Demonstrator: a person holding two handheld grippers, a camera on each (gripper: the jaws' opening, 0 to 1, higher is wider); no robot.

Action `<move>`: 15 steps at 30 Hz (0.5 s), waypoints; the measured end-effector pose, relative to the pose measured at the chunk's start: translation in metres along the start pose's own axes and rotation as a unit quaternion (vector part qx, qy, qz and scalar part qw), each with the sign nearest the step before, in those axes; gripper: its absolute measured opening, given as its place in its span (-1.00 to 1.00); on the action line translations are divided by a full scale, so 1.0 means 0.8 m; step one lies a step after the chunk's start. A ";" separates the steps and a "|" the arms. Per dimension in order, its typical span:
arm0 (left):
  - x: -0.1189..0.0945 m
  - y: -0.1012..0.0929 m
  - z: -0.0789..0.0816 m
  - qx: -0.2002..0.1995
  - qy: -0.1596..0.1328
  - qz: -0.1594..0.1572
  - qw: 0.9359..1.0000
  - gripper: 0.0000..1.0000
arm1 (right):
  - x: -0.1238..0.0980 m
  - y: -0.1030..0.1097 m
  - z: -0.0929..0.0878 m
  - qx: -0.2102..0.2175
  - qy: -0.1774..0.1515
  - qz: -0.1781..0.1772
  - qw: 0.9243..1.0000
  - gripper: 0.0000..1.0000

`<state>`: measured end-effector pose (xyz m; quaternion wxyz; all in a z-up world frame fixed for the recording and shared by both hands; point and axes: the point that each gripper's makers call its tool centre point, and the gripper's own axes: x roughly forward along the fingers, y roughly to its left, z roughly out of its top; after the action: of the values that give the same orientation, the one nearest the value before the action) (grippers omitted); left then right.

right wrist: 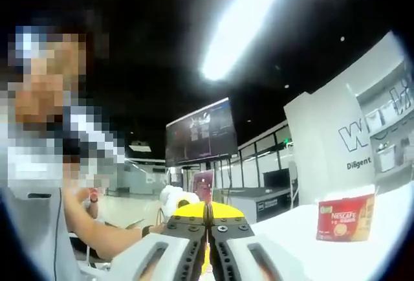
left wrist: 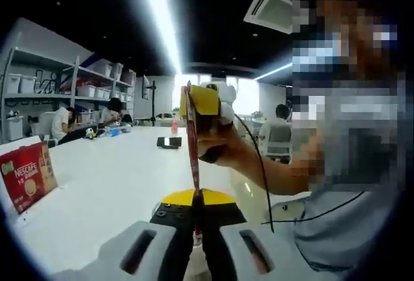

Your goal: Tear open the coffee pouch, take out the coffee, and pour the coffee from the pouch into the cup

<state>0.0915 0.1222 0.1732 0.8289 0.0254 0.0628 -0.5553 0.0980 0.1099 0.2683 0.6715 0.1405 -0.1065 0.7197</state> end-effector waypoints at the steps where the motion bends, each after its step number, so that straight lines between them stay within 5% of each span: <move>1: 0.002 0.001 0.004 0.000 0.000 0.000 1.000 -0.75 | 0.000 -0.001 -0.003 0.000 0.004 0.000 1.000 -1.00; 11: 0.020 0.001 0.063 0.031 -0.003 -0.020 0.999 -0.76 | 0.009 0.009 -0.033 -0.007 0.041 0.009 0.999 -1.00; 15: 0.025 -0.001 0.067 0.038 0.003 -0.026 0.999 -0.84 | 0.005 0.008 -0.032 -0.009 0.041 0.009 0.999 -1.00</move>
<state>0.1025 0.0978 0.2235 0.8121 0.0572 0.0449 -0.5789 0.0898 0.1218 0.2454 0.6699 0.1037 -0.0865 0.7300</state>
